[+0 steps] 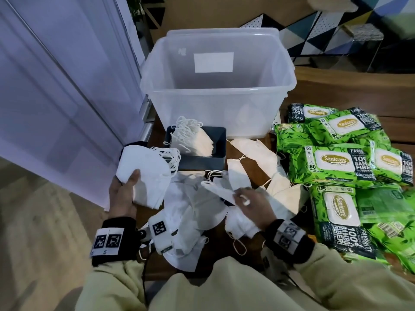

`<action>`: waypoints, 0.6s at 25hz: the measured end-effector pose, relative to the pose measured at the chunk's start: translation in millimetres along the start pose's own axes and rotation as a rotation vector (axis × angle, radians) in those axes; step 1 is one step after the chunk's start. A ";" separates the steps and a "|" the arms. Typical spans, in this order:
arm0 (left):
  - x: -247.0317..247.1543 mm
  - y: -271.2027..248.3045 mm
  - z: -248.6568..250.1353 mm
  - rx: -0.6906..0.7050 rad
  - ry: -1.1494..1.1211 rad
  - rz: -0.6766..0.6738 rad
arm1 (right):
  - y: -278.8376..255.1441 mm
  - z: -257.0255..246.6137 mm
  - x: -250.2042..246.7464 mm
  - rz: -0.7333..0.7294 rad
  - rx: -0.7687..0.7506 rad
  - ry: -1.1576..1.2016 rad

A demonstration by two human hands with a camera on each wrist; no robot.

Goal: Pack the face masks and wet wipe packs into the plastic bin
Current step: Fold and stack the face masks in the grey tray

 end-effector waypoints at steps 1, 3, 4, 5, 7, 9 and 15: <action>-0.3 0.3 -3.6 -0.007 0.011 0.003 | 7.4 11.4 -14.5 0.034 0.157 0.182; 2.1 -0.5 -12.2 -0.019 0.028 -0.007 | 15.9 33.3 -32.3 0.074 0.457 0.602; 4.9 -2.4 -16.5 -0.024 0.030 -0.023 | 17.5 42.9 -35.7 0.103 0.570 0.746; 8.8 -3.9 -20.3 -0.033 0.028 -0.035 | 17.8 47.3 -37.6 0.118 0.650 0.845; 17.3 -10.7 -25.8 -0.058 0.034 -0.048 | 15.5 49.0 -36.0 0.084 0.735 0.904; 25.4 -16.3 -31.9 -0.090 0.054 -0.061 | 11.6 39.0 -36.8 0.006 0.775 0.937; 45.0 -34.4 -47.5 -0.115 0.105 -0.129 | 31.0 -9.3 -89.6 0.402 0.397 0.771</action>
Point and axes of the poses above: each hand's wrist, its own y-axis towards the middle knuckle, its own x-axis out of the palm, z = x × y, the point moved 6 cm from there along y, towards the middle knuckle, and after that the axes turned 4 degrees about z, right-handed, at the moved point
